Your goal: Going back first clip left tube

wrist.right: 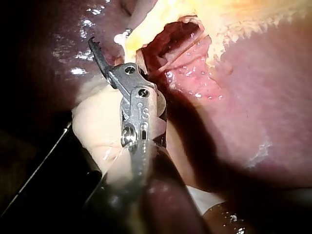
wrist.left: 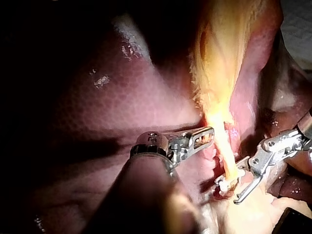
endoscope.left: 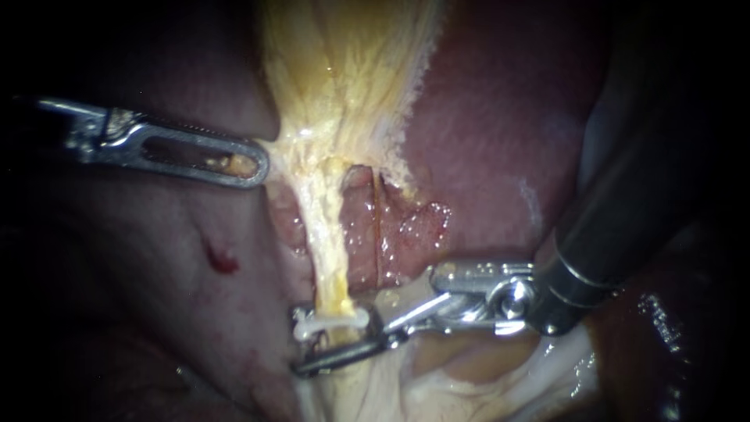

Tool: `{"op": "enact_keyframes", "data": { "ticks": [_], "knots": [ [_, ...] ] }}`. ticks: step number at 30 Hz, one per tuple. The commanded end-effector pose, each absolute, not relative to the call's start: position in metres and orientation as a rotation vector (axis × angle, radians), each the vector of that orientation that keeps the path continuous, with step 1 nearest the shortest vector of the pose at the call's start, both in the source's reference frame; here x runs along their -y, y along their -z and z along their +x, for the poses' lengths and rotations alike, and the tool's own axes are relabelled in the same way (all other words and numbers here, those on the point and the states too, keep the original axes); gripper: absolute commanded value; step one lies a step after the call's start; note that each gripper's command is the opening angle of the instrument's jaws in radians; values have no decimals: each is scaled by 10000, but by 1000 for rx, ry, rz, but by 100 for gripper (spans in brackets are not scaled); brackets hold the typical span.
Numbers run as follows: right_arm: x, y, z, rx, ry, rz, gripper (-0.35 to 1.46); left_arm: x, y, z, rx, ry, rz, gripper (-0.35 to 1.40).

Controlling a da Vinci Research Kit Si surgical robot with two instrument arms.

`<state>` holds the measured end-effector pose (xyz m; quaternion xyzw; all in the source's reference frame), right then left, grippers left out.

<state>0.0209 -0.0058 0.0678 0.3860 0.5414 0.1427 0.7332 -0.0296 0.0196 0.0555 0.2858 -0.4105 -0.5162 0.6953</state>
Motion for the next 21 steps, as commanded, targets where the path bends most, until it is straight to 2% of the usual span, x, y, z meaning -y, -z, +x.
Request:
{"op": "enact_keyframes", "data": {
  "ticks": [1, 6, 13, 21],
  "knots": [
    [57, -680, 209, -1196, -312, 827, 49, -196, -555, -296, 916, 1151, 639, -35],
    [48, -685, 209, -1225, -272, 740, 49, -196, -555, -296, 916, 1151, 639, -35],
    [32, -696, 199, -1241, -271, 622, 50, -196, -555, -296, 916, 1151, 639, -35],
    [22, -686, 167, -1258, -227, 582, 50, -195, -555, -294, 916, 1150, 640, -35]
  ]
}}
